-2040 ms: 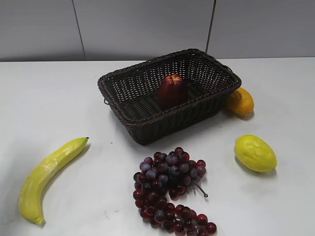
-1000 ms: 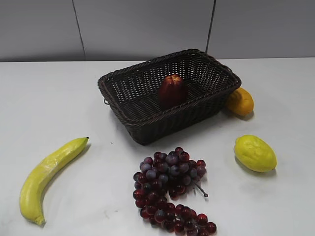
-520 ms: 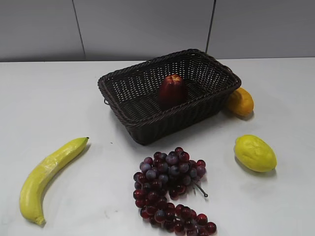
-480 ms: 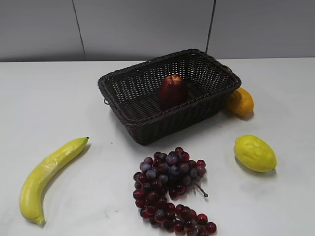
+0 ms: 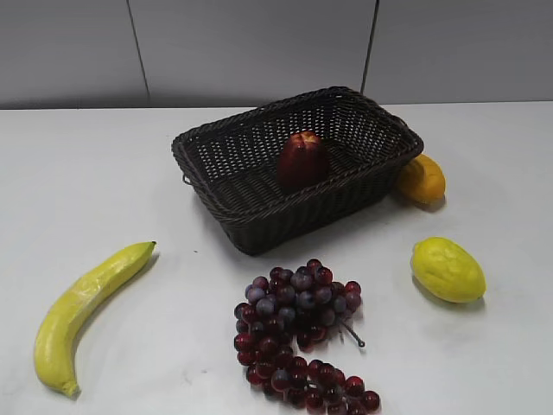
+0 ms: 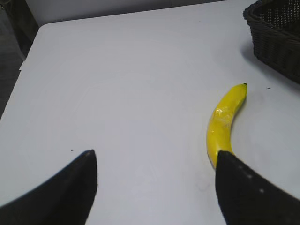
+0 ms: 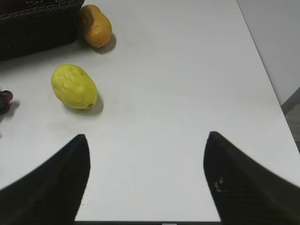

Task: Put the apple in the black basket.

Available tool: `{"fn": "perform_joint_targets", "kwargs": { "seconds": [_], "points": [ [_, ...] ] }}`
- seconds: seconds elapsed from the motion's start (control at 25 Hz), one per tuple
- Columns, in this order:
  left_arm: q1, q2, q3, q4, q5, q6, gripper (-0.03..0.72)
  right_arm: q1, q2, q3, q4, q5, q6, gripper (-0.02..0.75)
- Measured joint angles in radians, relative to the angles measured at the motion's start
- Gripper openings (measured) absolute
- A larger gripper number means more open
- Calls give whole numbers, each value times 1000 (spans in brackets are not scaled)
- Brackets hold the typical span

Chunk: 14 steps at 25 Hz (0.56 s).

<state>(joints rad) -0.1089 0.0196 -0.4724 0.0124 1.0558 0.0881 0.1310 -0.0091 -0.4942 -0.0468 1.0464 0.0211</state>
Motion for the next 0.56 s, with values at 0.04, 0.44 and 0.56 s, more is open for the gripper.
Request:
{"fn": "perform_joint_targets", "kwargs": {
  "seconds": [0.04,0.44,0.56],
  "points": [
    [0,0,0,0,0,0,579,0,0,0,0,0,0,573],
    [0,-1,0,0,1,0,579,0,0,0,0,0,0,573],
    [0,-1,0,0,1,0,577,0,0,0,0,0,0,573]
  ]
}}
